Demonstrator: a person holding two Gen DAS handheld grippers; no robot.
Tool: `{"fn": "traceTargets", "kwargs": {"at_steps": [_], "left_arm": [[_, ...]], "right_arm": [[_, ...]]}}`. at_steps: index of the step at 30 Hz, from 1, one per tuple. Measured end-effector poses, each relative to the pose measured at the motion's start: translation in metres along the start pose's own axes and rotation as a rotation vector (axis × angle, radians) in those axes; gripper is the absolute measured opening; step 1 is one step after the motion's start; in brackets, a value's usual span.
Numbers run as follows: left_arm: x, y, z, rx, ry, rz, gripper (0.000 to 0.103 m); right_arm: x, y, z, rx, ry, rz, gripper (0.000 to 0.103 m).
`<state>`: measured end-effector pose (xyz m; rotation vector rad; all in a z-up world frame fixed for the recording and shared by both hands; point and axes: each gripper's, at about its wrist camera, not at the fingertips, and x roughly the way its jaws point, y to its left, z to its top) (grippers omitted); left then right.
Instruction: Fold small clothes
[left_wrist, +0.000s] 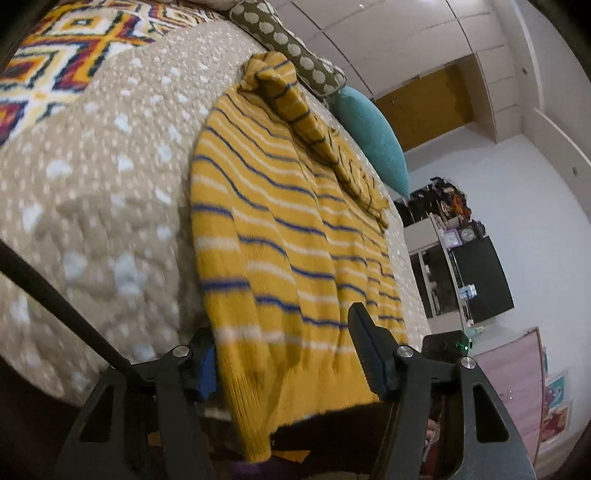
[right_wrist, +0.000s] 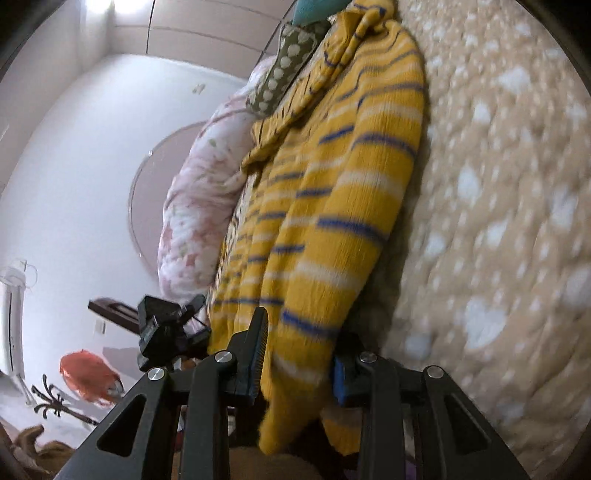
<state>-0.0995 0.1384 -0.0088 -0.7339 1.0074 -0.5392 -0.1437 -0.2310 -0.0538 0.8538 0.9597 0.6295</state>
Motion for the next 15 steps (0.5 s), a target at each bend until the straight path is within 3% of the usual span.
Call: {"fn": "traceTargets", "kwargs": {"at_steps": [8, 9, 10, 12, 15], "left_arm": [[0.015, -0.022, -0.004, 0.067, 0.004, 0.143, 0.061], [0.015, -0.023, -0.003, 0.065, 0.004, 0.160, 0.051], [0.016, -0.022, 0.001, 0.057, 0.000, 0.203, 0.029], [0.014, -0.018, 0.006, 0.028, 0.005, 0.256, 0.008], [0.000, -0.017, 0.008, 0.006, -0.026, 0.237, 0.007]], "right_arm": [[0.022, 0.018, -0.018, -0.051, 0.018, -0.104, 0.033], [0.022, 0.020, -0.016, -0.044, 0.010, -0.110, 0.032], [0.018, 0.019, -0.017, -0.036, -0.003, -0.120, 0.028], [0.010, 0.017, -0.016, -0.026, -0.034, -0.165, 0.015], [0.000, 0.022, -0.009, -0.036, -0.076, -0.244, 0.009]]}}
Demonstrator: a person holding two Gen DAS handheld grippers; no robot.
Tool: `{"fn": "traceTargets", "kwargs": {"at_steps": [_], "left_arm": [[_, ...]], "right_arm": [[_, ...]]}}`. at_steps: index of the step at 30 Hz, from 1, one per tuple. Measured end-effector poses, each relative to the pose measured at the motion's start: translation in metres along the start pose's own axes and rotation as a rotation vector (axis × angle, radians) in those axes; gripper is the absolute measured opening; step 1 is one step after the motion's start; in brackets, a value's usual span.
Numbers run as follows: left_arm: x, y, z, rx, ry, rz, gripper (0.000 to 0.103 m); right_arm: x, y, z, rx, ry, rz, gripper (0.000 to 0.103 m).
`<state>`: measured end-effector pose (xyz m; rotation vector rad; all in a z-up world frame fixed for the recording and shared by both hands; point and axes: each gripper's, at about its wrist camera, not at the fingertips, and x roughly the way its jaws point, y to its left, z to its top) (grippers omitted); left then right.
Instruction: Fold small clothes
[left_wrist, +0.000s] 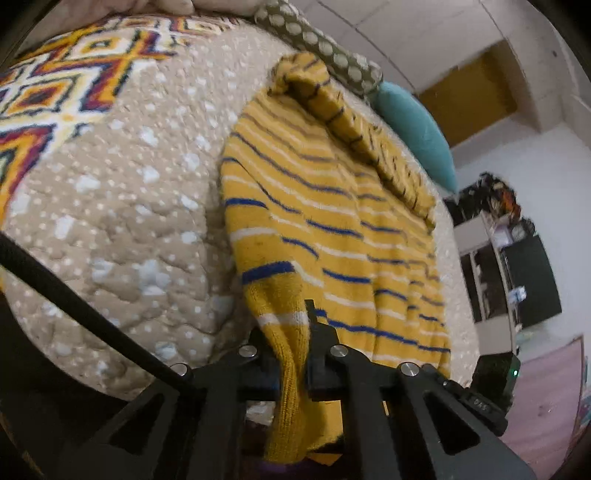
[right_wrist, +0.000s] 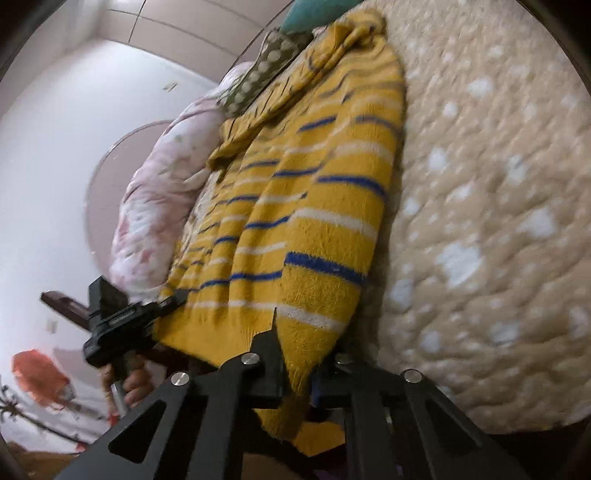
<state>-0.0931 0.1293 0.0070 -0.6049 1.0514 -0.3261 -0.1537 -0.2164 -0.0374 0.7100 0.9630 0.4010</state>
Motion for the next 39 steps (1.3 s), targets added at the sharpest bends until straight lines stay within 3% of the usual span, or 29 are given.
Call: {"fn": "traceTargets", "kwargs": {"at_steps": [8, 15, 19, 25, 29, 33, 39], "left_arm": [[-0.068, -0.041, -0.018, 0.155, -0.130, 0.011, 0.007], [-0.096, -0.035, -0.047, 0.185, -0.139, 0.045, 0.007], [-0.086, -0.028, -0.036, 0.175, -0.135, 0.075, 0.007], [-0.065, -0.050, 0.040, 0.185, -0.229, 0.092, 0.005], [-0.039, -0.075, 0.110, 0.189, -0.270, 0.117, 0.005], [0.003, -0.096, 0.184, 0.176, -0.261, 0.161, 0.005], [0.074, -0.099, 0.244, 0.174, -0.186, 0.260, 0.005]], "right_arm": [[-0.040, 0.056, -0.009, -0.260, -0.008, -0.042, 0.007], [-0.066, 0.044, -0.041, -0.283, 0.062, -0.051, 0.007], [-0.054, 0.046, -0.033, -0.276, 0.064, -0.059, 0.007], [-0.043, 0.083, 0.037, -0.395, -0.027, -0.075, 0.007], [-0.027, 0.103, 0.112, -0.426, -0.120, -0.112, 0.007], [-0.001, 0.106, 0.180, -0.401, -0.168, -0.173, 0.007], [0.050, 0.081, 0.255, -0.308, -0.158, -0.272, 0.007]]}}
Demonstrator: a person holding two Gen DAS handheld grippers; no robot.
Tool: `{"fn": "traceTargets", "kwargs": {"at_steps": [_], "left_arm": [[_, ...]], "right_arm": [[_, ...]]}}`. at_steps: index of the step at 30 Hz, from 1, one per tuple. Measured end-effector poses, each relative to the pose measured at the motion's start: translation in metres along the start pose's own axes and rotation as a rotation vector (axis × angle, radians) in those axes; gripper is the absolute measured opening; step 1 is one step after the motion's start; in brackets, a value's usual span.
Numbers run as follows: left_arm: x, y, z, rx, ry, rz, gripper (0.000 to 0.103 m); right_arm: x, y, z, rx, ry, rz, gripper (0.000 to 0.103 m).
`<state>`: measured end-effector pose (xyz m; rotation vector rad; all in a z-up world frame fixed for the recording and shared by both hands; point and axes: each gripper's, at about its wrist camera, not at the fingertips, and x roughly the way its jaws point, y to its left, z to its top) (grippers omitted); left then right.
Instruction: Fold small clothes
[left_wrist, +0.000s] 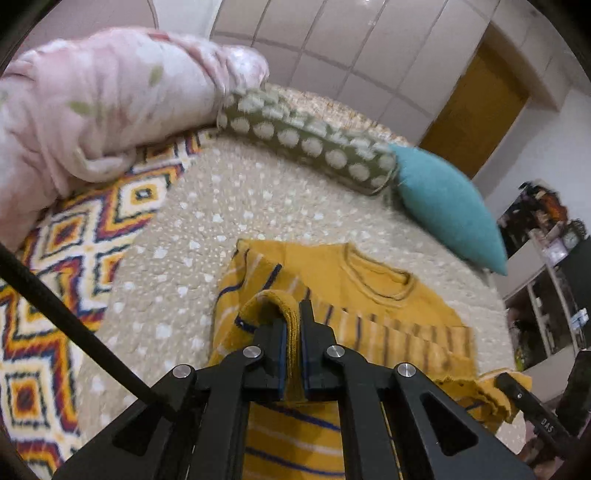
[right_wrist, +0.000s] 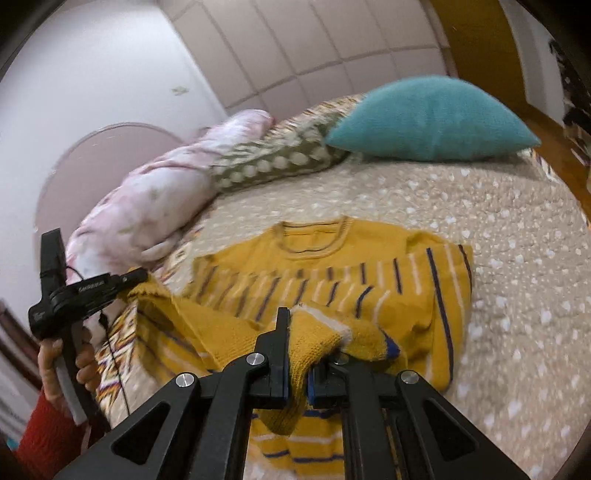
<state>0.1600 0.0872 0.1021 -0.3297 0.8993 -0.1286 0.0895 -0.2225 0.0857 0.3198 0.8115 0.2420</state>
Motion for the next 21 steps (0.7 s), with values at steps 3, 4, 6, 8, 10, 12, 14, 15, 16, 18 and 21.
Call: {"fn": "traceTargets", "kwargs": {"at_steps": [3, 4, 6, 8, 10, 12, 14, 15, 16, 18, 21], "left_arm": [[0.033, 0.001, 0.006, 0.009, 0.053, 0.023, 0.005], [0.042, 0.000, 0.008, 0.014, 0.066, 0.027, 0.005], [0.055, 0.001, 0.011, 0.015, 0.083, 0.026, 0.006], [0.065, 0.004, 0.016, -0.009, 0.092, 0.003, 0.007], [0.072, 0.011, 0.019, -0.051, 0.101, -0.034, 0.009], [0.078, 0.017, 0.022, -0.088, 0.117, -0.076, 0.013], [0.082, 0.025, 0.025, -0.129, 0.124, -0.128, 0.022], [0.081, 0.028, 0.027, -0.152, 0.117, -0.151, 0.034], [0.079, 0.033, 0.030, -0.179, 0.099, -0.170, 0.047], [0.074, 0.043, 0.036, -0.242, 0.067, -0.198, 0.059], [0.076, 0.052, 0.045, -0.275, 0.062, -0.194, 0.059]], "right_arm": [[0.031, -0.021, 0.010, 0.033, 0.045, -0.034, 0.008], [0.040, -0.026, 0.013, 0.040, 0.056, -0.042, 0.008], [0.053, -0.037, 0.017, 0.064, 0.073, -0.040, 0.008], [0.062, -0.048, 0.022, 0.117, 0.074, -0.021, 0.010], [0.071, -0.060, 0.027, 0.179, 0.075, 0.008, 0.012], [0.079, -0.073, 0.031, 0.234, 0.076, 0.035, 0.013], [0.086, -0.080, 0.036, 0.268, 0.077, 0.051, 0.015], [0.089, -0.083, 0.037, 0.282, 0.077, 0.059, 0.017], [0.091, -0.086, 0.038, 0.295, 0.075, 0.068, 0.019], [0.094, -0.091, 0.040, 0.329, 0.068, 0.090, 0.025], [0.097, -0.100, 0.041, 0.374, 0.050, 0.101, 0.038]]}}
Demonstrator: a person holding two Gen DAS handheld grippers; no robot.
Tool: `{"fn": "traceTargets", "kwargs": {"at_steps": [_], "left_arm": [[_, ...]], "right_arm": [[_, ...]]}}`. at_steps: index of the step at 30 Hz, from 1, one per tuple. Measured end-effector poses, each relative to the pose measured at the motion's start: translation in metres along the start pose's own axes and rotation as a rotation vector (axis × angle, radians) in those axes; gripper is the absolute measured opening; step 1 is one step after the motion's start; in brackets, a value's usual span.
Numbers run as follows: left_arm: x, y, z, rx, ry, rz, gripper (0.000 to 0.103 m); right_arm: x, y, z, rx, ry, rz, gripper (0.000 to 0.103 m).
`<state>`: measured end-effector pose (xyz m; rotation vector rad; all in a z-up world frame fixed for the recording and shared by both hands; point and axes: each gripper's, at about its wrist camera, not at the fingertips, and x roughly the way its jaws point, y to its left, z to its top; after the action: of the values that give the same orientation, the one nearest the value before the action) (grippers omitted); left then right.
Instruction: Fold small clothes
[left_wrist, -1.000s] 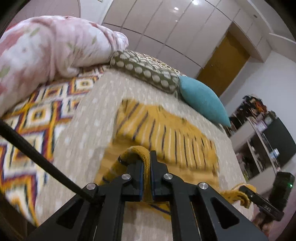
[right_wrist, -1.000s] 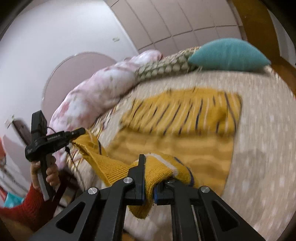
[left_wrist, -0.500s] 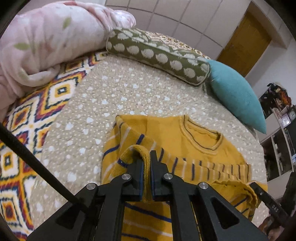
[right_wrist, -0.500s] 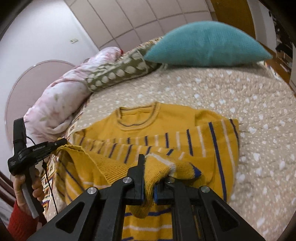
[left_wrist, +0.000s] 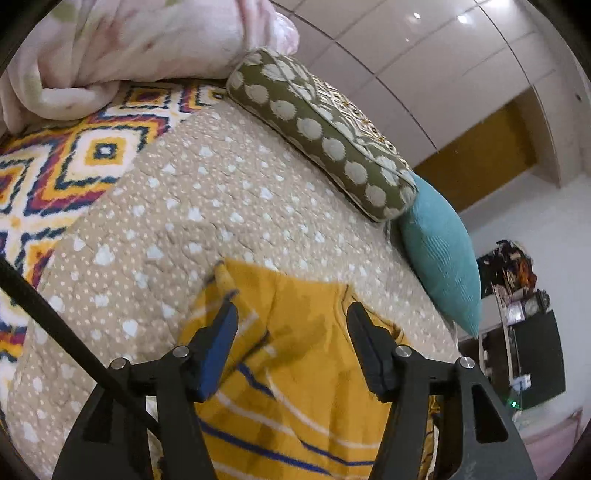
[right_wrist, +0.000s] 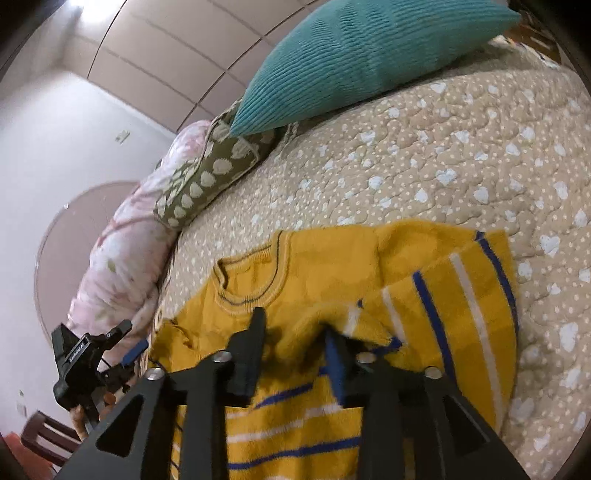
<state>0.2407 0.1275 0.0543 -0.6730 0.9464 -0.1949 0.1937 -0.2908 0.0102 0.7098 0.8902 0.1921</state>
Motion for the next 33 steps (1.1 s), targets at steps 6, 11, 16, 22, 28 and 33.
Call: {"fn": "traceTargets", "kwargs": {"at_steps": [6, 11, 16, 22, 28, 33], "left_arm": [[-0.007, -0.003, -0.002, 0.053, 0.003, 0.028, 0.059], [-0.030, -0.009, -0.022, 0.111, 0.015, 0.038, 0.059], [-0.066, -0.023, -0.061, 0.232, 0.020, 0.074, 0.061], [-0.104, -0.026, -0.124, 0.366, 0.003, 0.164, 0.062], [-0.116, -0.027, -0.170, 0.410, 0.046, 0.188, 0.062], [-0.145, -0.030, -0.181, 0.440, 0.005, 0.213, 0.062]], "right_arm": [[-0.002, -0.011, 0.014, 0.083, -0.033, 0.024, 0.049], [-0.035, -0.018, 0.030, 0.131, -0.160, -0.049, 0.073], [-0.083, -0.011, 0.014, -0.010, -0.153, -0.113, 0.073], [-0.121, -0.017, -0.077, -0.202, -0.028, -0.156, 0.058], [-0.102, -0.037, -0.135, -0.203, 0.100, -0.104, 0.006], [-0.134, -0.058, -0.117, -0.126, -0.029, -0.253, 0.005]]}}
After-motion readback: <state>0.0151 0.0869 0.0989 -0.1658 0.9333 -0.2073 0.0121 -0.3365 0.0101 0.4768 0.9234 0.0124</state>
